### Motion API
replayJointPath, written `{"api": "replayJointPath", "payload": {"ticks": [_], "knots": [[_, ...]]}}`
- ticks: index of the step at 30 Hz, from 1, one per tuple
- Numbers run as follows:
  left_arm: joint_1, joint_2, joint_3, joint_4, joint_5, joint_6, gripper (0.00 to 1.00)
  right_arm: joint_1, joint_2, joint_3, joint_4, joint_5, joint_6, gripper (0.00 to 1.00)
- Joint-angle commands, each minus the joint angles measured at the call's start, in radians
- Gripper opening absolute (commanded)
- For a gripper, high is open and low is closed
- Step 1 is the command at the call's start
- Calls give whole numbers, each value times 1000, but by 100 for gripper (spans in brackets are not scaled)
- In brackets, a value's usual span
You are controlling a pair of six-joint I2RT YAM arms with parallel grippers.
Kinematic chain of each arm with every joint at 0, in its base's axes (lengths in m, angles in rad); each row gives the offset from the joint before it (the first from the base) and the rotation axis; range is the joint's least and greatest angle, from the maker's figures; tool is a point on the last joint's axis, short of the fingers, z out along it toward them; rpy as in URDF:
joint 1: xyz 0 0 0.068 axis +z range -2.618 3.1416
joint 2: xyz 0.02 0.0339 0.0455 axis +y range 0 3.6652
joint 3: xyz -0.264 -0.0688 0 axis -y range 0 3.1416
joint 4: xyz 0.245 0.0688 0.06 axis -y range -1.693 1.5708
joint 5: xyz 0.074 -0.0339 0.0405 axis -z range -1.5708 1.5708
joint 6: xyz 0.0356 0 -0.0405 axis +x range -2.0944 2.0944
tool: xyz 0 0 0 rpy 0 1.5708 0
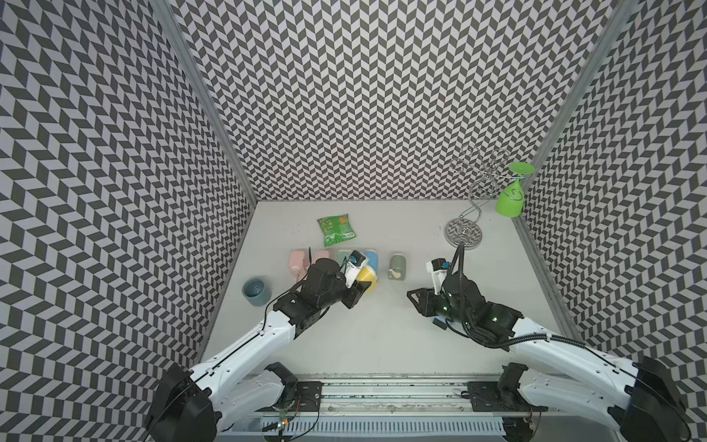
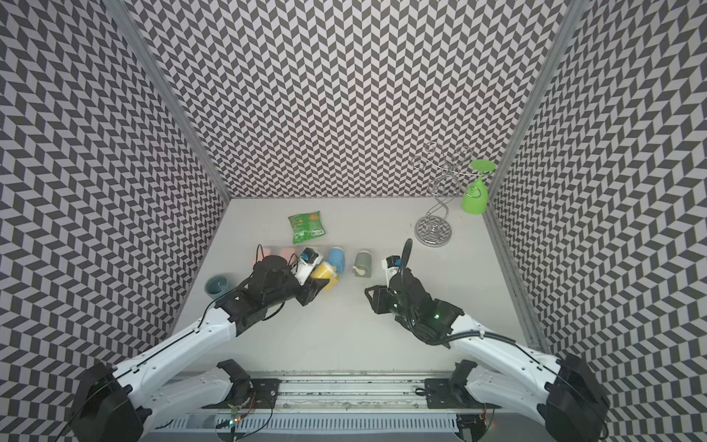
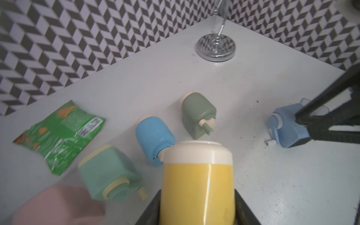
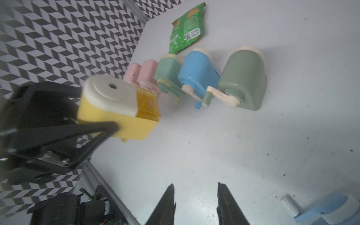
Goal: Put the tray back into the pencil sharpener
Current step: Place the pencil sharpener at the center of the board.
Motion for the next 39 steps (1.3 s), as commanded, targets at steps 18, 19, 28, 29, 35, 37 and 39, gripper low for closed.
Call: {"api": "replayJointPath", "payload": {"ticks": [18, 19, 28, 29, 35, 37, 39], "knots": [[46, 160, -15, -174, -413, -493, 0, -2, 104, 53, 46, -10, -9, 37], [45, 177, -15, -157, -413, -487, 0, -2, 98, 52, 39, -4, -8, 37], [45, 264, -12, -95, -435, -485, 20, -3, 53, 42, 6, 35, -2, 38], [45, 270, -13, -91, -434, -483, 21, -2, 51, 39, 8, 34, 0, 38], [46, 302, -33, -75, -417, -481, 39, -2, 40, 29, 19, 24, 4, 38], [46, 307, -32, -74, -411, -481, 47, -3, 34, 19, 29, 24, 7, 38], [47, 308, -32, -73, -411, -481, 57, -2, 29, 10, 43, 22, 5, 38]]}}
